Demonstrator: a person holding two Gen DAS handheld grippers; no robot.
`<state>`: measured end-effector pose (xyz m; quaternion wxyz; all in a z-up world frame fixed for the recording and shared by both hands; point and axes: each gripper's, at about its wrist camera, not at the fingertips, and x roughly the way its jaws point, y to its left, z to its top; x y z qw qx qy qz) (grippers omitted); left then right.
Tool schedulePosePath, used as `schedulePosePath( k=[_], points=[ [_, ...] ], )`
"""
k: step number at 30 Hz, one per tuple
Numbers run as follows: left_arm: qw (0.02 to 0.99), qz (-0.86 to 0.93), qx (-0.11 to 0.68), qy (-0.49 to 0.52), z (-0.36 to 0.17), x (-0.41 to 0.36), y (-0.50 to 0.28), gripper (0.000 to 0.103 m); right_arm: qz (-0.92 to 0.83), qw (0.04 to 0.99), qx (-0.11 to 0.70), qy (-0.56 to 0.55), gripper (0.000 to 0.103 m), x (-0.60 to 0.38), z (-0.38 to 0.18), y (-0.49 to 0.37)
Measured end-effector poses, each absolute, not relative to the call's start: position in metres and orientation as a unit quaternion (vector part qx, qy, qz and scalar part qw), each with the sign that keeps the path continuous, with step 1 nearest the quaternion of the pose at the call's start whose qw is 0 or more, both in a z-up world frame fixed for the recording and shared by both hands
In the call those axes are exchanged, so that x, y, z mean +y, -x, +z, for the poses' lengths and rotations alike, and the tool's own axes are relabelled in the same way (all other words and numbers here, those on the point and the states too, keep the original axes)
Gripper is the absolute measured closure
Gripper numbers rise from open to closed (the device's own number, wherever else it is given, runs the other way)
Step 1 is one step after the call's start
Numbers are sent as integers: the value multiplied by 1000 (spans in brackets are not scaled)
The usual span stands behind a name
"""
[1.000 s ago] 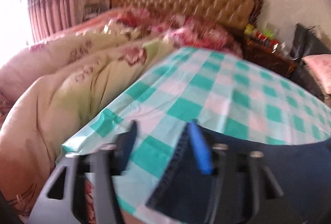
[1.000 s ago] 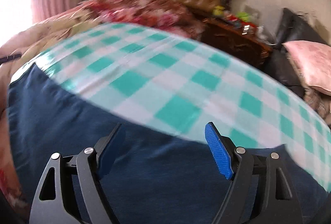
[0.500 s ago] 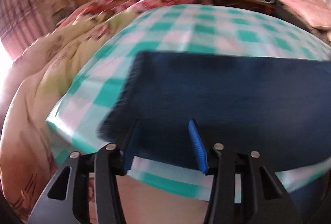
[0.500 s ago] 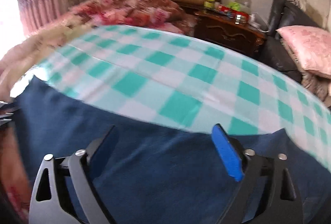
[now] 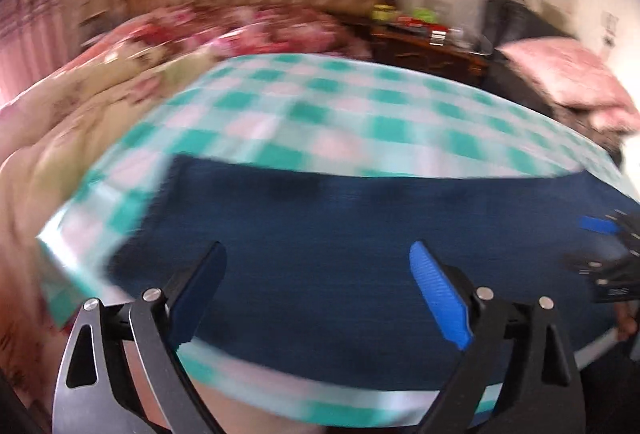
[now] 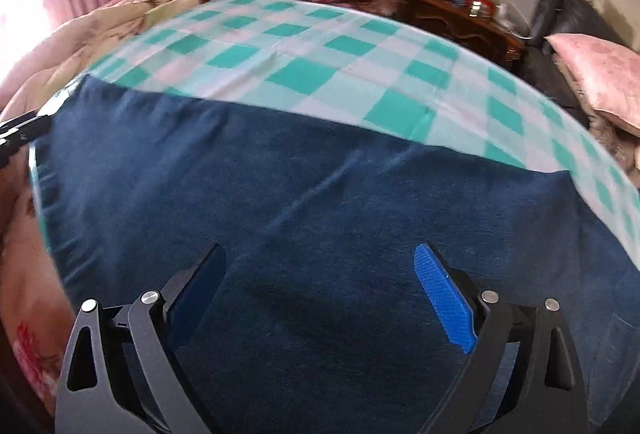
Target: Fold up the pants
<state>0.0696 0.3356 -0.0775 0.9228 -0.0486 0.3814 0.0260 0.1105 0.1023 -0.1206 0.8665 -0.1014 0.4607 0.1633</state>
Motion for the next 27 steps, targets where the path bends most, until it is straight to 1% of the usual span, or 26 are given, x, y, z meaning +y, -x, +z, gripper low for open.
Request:
schedulePosePath(
  k=[1, 2, 3, 5, 6, 10, 13, 15, 17, 19, 21, 25, 27],
  points=[
    [923, 7, 381, 47, -79, 321, -72, 10, 163, 867, 460, 100, 11, 101, -122, -110],
    [922, -10, 385, 42, -82, 302, -77, 17, 159, 868, 459, 103, 11, 101, -124, -110],
    [918, -25, 395, 35, -85, 288, -84, 34, 156, 868, 458, 110, 11, 102, -126, -109],
    [909, -55, 414, 15, -94, 261, -100, 51, 153, 865, 464, 115, 11, 101, -133, -109],
    [908, -63, 415, 15, -97, 252, -107, 56, 154, 866, 464, 106, 11, 99, -133, -110],
    [901, -92, 424, 23, -108, 230, -146, 58, 154, 863, 468, 109, 9, 99, -133, -110],
    [886, -86, 456, 9, -126, 232, -177, 58, 153, 863, 468, 109, 7, 99, -134, -110],
    [885, -83, 458, 12, -126, 240, -182, 62, 154, 863, 469, 110, 7, 99, -134, -111],
    [883, -63, 465, 7, -124, 258, -188, 69, 154, 864, 468, 109, 6, 98, -134, -111],
    [882, -44, 469, -1, -123, 275, -189, 69, 153, 864, 467, 108, 5, 98, -134, -111],
    [880, -27, 475, 3, -124, 302, -190, 63, 153, 864, 467, 108, 5, 98, -134, -111],
    [878, 20, 477, 11, -123, 353, -195, 63, 154, 863, 469, 109, 5, 98, -134, -111],
    [874, 66, 481, -3, -123, 376, -198, 63, 154, 863, 469, 109, 5, 98, -134, -111]
  ],
)
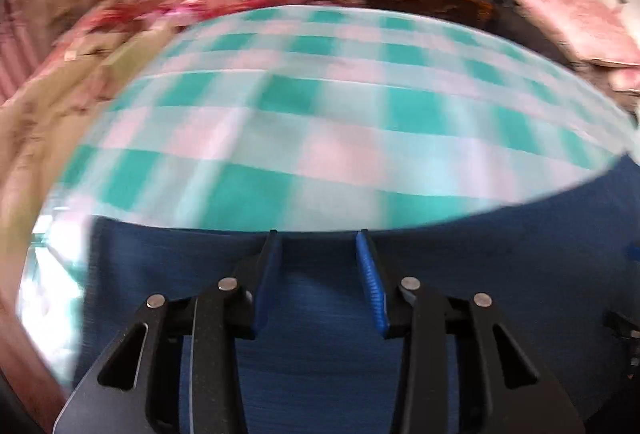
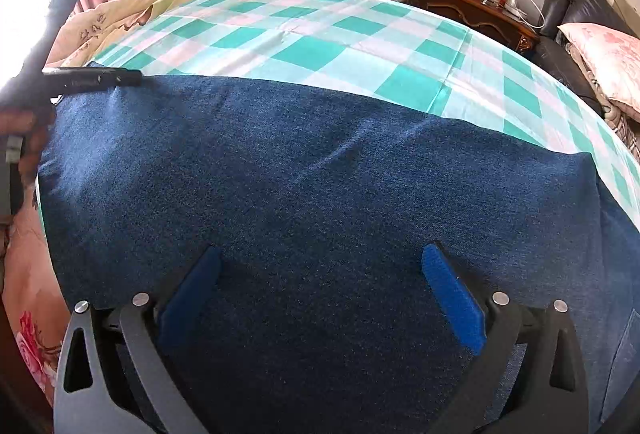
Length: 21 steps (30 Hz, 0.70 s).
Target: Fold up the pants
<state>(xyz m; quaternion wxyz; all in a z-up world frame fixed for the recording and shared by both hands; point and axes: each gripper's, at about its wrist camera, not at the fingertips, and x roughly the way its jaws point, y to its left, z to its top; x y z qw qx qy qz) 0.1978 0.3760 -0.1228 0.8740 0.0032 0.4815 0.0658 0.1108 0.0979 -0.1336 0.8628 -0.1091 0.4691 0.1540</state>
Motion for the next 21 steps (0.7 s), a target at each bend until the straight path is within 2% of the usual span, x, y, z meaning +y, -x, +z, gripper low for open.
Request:
schedulePosePath(
  k=[7, 8, 9, 10, 15, 17, 21],
  points=[
    [871, 170, 459, 41, -109, 449, -189, 63, 154, 862, 471, 109, 5, 98, -133, -111],
    [875, 189, 443, 46, -101, 452, -182, 59, 154, 862, 470, 109, 5, 98, -133, -111],
    [879, 189, 434, 51, -97, 453, -177, 53, 154, 862, 470, 108, 5, 98, -133, -111],
    [886, 168, 429, 57, -94, 449, -172, 51, 153, 863, 470, 108, 5, 98, -133, -111],
    [884, 106, 454, 26, -109, 420, -159, 50, 152, 861, 473, 107, 5, 98, -133, -113],
    [879, 119, 460, 32, -121, 428, -158, 46, 151, 861, 474, 108, 5, 98, -133, -113],
    [877, 159, 449, 55, -116, 448, -158, 46, 150, 861, 473, 107, 5, 98, -134, -113]
  ],
)
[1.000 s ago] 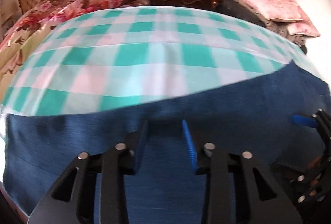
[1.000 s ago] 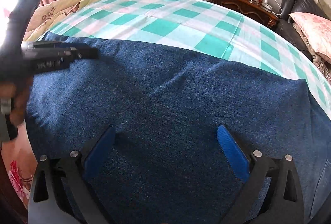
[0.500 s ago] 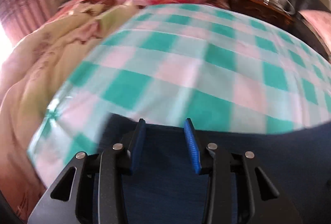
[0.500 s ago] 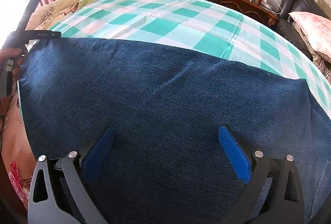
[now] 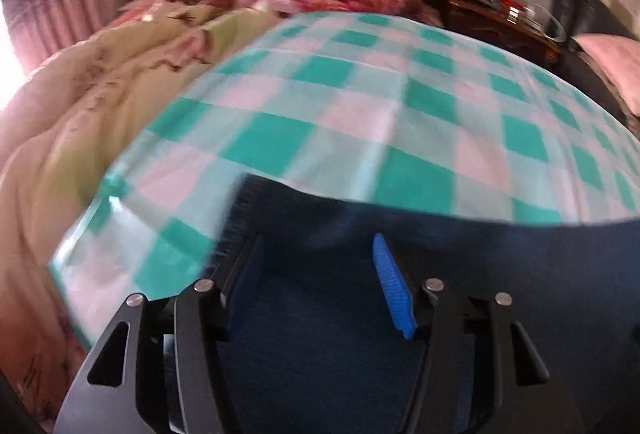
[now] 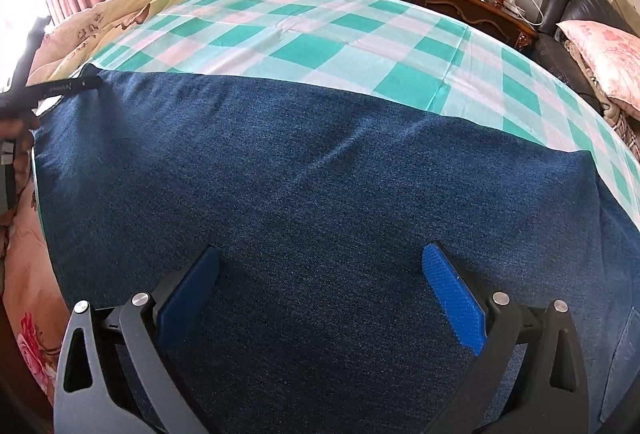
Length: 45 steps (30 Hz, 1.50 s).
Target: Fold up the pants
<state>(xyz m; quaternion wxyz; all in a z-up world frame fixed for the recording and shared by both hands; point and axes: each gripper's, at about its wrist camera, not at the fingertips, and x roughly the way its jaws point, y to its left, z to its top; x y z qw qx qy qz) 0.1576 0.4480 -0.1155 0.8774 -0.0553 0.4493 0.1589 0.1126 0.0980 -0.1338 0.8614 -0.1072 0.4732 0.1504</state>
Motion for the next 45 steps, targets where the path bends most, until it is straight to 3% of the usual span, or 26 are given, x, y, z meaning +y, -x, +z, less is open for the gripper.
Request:
schedulePosePath(
  k=[7, 12, 19, 26, 34, 45],
  points=[
    [889, 153, 426, 69, -94, 443, -137, 47, 150, 861, 474, 108, 5, 98, -134, -113],
    [910, 49, 406, 70, -89, 382, -102, 47, 147, 847, 499, 112, 5, 101, -129, -121],
    [916, -57, 395, 30, -97, 270, -56, 47, 146, 870, 459, 104, 5, 109, -102, -162],
    [908, -80, 411, -12, -119, 219, -45, 44, 78, 860, 486, 132, 5, 97, -123, -208],
    [907, -25, 421, 0, -131, 257, -46, 35, 171, 874, 448, 75, 5, 100, -81, -133],
    [890, 117, 441, 0, -124, 333, -33, 34, 199, 850, 472, 125, 6, 121, -116, -68]
  ],
)
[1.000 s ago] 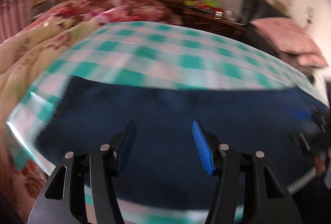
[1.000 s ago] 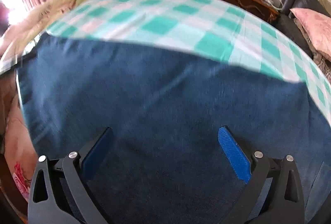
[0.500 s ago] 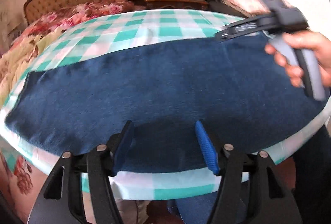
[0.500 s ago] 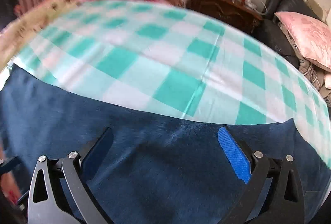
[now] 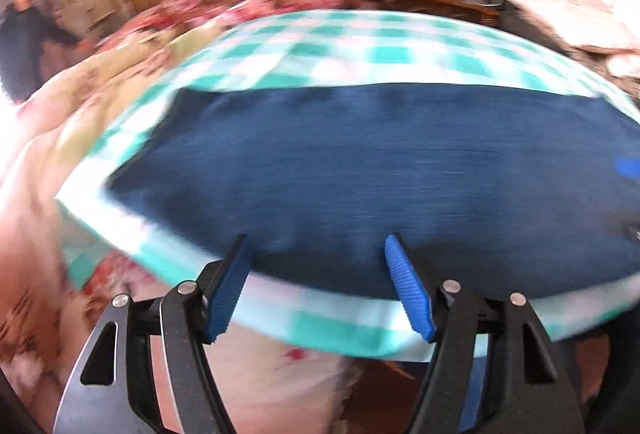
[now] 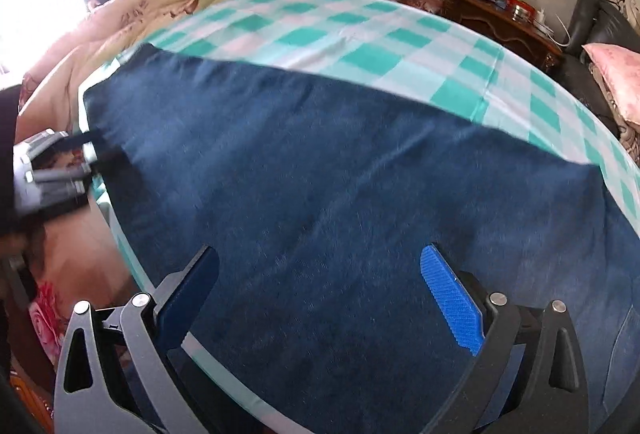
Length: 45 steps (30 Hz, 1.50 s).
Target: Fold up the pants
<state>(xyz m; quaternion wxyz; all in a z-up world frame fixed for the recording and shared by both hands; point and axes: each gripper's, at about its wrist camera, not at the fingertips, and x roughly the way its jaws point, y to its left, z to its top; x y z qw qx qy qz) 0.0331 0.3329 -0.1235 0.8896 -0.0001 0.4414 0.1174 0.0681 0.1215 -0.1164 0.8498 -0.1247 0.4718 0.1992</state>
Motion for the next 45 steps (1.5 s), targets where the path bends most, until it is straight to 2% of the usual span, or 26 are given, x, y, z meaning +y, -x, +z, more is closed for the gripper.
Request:
schedulePosePath(
  k=[5, 10, 14, 17, 18, 19, 20, 22, 23, 24, 30, 35, 38, 39, 40, 45],
  points=[
    [892, 149, 426, 28, -109, 352, -25, 35, 180, 843, 488, 138, 6, 116, -132, -72],
    [916, 58, 396, 25, -93, 320, -23, 35, 180, 843, 489, 135, 4, 116, -133, -72],
    [916, -8, 401, 18, -103, 293, -28, 35, 180, 843, 487, 136, 4, 116, -133, -71],
    [905, -3, 425, 9, -121, 301, -34, 52, 181, 844, 486, 136, 4, 116, -133, -70],
    [905, -6, 424, 19, -125, 311, -34, 55, 182, 843, 487, 137, 4, 117, -133, -70],
    [906, -8, 423, 27, -126, 319, -34, 63, 182, 842, 488, 138, 4, 117, -133, -70],
    [904, -1, 427, 28, -126, 329, -36, 80, 184, 841, 489, 138, 4, 117, -133, -70],
    [901, 25, 433, 12, -121, 343, -39, 78, 189, 839, 490, 141, 4, 116, -133, -70],
    [898, 57, 436, 4, -118, 355, -42, 70, 190, 839, 491, 142, 4, 116, -133, -71],
    [897, 78, 435, 6, -114, 367, -46, 68, 190, 838, 492, 143, 4, 116, -133, -71],
    [906, 69, 418, 3, -89, 383, -92, 68, 193, 833, 502, 131, 5, 116, -128, -76],
    [880, 82, 468, 12, -116, 409, -148, 67, 184, 847, 487, 112, 6, 107, -113, -108],
    [881, 99, 461, 42, -119, 433, -159, 66, 176, 854, 478, 109, 6, 103, -105, -134],
    [879, 115, 461, 42, -118, 441, -161, 58, 173, 855, 476, 110, 6, 103, -104, -142],
    [878, 125, 460, 45, -117, 447, -161, 55, 171, 857, 474, 109, 6, 103, -103, -152],
    [876, 181, 443, 51, -106, 465, -148, 55, 167, 852, 482, 117, 6, 113, -114, -189]
  ],
)
